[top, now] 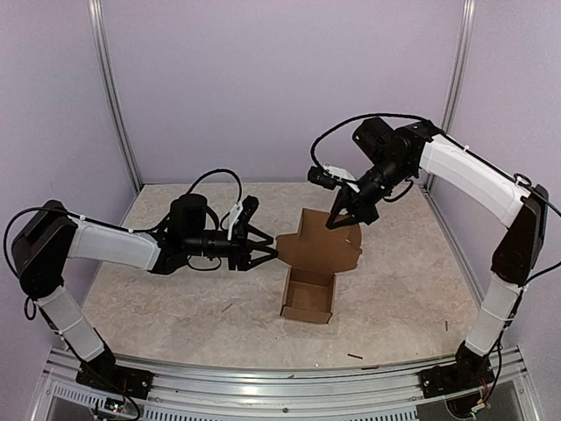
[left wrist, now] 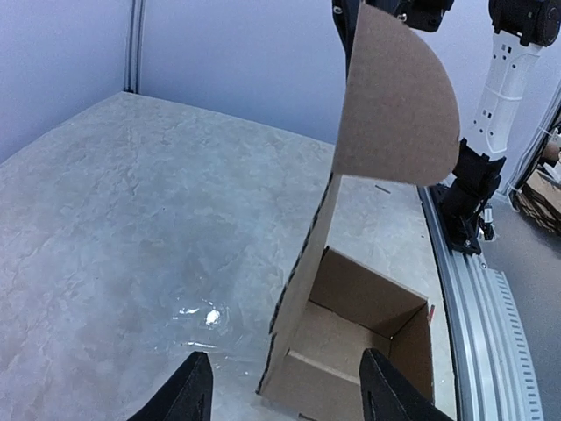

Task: Fold the paper box

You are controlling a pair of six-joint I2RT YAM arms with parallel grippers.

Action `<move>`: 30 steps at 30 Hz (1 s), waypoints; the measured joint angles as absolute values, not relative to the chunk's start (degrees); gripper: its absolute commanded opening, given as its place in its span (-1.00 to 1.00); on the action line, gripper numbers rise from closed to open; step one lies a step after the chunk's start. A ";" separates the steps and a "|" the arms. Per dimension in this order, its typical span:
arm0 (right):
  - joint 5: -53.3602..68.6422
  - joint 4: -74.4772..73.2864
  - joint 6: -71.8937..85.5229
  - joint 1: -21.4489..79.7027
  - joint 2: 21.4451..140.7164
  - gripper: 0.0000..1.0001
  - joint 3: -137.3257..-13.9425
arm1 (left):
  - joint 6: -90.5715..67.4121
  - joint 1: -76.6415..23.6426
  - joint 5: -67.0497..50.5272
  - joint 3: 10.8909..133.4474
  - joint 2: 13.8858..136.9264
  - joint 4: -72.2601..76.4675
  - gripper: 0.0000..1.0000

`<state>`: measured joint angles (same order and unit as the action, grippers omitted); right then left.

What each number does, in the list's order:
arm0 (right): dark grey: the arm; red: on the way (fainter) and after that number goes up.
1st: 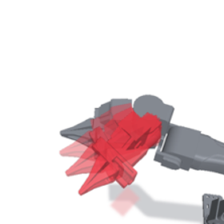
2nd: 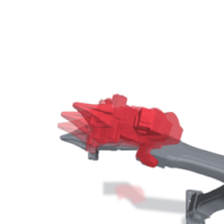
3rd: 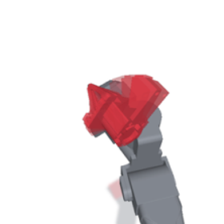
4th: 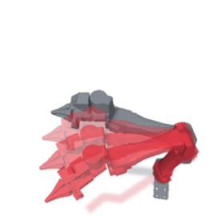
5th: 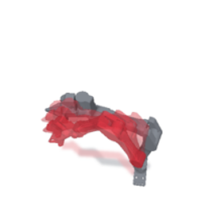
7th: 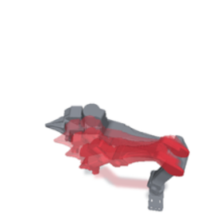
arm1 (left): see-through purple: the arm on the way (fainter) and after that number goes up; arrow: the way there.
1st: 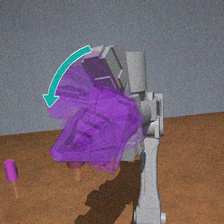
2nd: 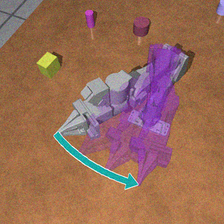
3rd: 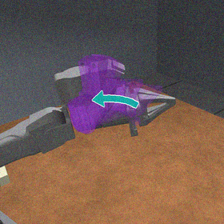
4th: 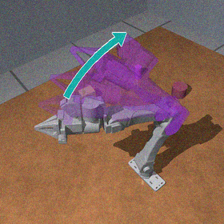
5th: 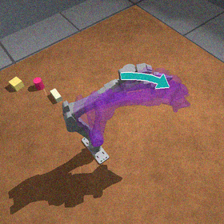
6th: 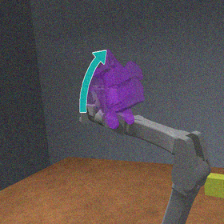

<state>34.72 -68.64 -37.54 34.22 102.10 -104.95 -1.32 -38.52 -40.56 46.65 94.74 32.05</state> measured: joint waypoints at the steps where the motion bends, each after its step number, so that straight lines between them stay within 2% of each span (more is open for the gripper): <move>1: 34.74 -68.49 -37.39 34.20 102.10 -1.00 -104.95 | -1.17 -38.83 -40.84 47.77 95.35 32.03 -0.12; 6: 34.89 -67.55 -36.56 33.74 102.10 -1.00 -104.95 | -1.15 -40.14 -41.21 53.47 98.45 31.03 -0.84; 9: 34.74 -67.05 -36.03 33.28 102.06 -1.00 -104.66 | -0.71 -40.60 -40.75 55.27 99.63 29.93 -0.99; 13: 33.71 -65.47 -34.61 31.62 102.00 -1.00 -103.83 | -1.52 -42.22 -36.95 57.43 100.66 27.99 -1.00; 21: 29.67 -62.65 -31.86 30.48 101.23 -1.00 -102.45 | -11.55 -46.87 -25.39 63.46 103.55 24.75 -0.70; 26: 28.49 -61.69 -31.38 30.48 101.23 -1.00 -102.19 | -15.31 -47.79 -24.62 66.89 106.85 24.47 -0.27; 30: 27.94 -58.67 -32.10 30.55 99.13 -1.00 -98.24 | -13.47 -47.77 -24.49 62.72 103.85 23.73 0.05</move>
<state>27.94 -58.67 -32.10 30.55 99.13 -98.24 -13.47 -47.77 -24.49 62.72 103.85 23.73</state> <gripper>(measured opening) 0.013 0.434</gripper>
